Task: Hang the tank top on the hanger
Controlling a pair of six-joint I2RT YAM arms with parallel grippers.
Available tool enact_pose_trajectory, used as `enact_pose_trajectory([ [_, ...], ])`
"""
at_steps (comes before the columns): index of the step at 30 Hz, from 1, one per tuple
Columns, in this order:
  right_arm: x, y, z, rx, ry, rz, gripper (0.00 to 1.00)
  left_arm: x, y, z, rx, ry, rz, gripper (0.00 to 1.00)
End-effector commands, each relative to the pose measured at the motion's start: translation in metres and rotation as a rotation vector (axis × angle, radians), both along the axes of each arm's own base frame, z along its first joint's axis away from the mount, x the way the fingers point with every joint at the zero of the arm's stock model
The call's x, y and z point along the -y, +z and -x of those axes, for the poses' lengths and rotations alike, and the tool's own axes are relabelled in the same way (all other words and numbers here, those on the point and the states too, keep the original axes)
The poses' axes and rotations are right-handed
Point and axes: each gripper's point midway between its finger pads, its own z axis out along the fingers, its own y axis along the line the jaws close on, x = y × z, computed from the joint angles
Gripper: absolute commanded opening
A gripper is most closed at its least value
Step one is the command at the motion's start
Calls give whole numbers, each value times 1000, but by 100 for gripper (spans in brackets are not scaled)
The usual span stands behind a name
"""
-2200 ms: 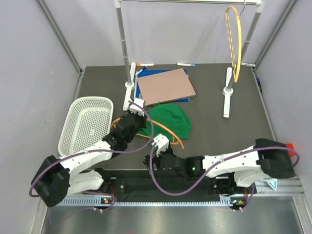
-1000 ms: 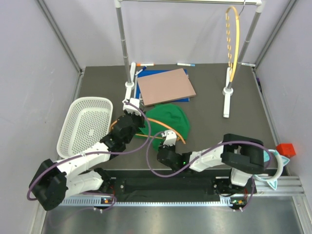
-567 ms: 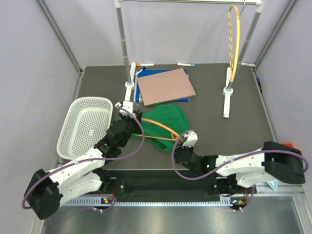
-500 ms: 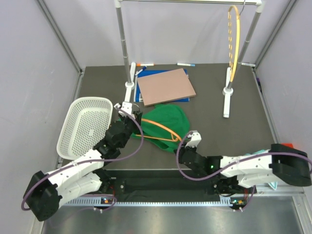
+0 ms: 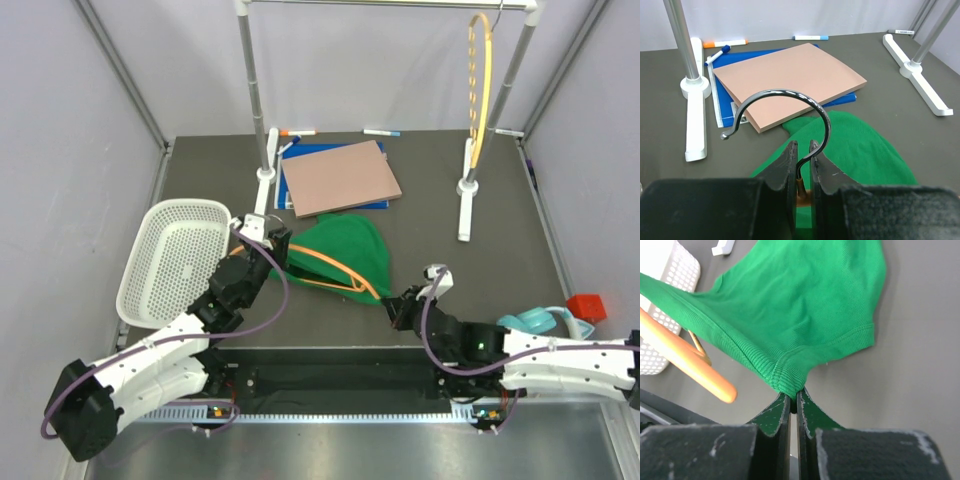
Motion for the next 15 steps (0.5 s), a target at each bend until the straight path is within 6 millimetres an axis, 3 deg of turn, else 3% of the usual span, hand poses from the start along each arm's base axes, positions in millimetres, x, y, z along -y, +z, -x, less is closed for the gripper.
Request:
enact_pose_trajectory([
  [1, 26, 9, -2, 0, -43, 63, 0, -13, 28, -5, 107, 65, 31, 0],
  [8, 38, 37, 19, -48, 48, 18, 0, -21, 25, -8, 115, 109, 21, 0],
  [15, 20, 67, 36, -49, 188, -52, 0, -22, 19, -10, 117, 122, 17, 0],
])
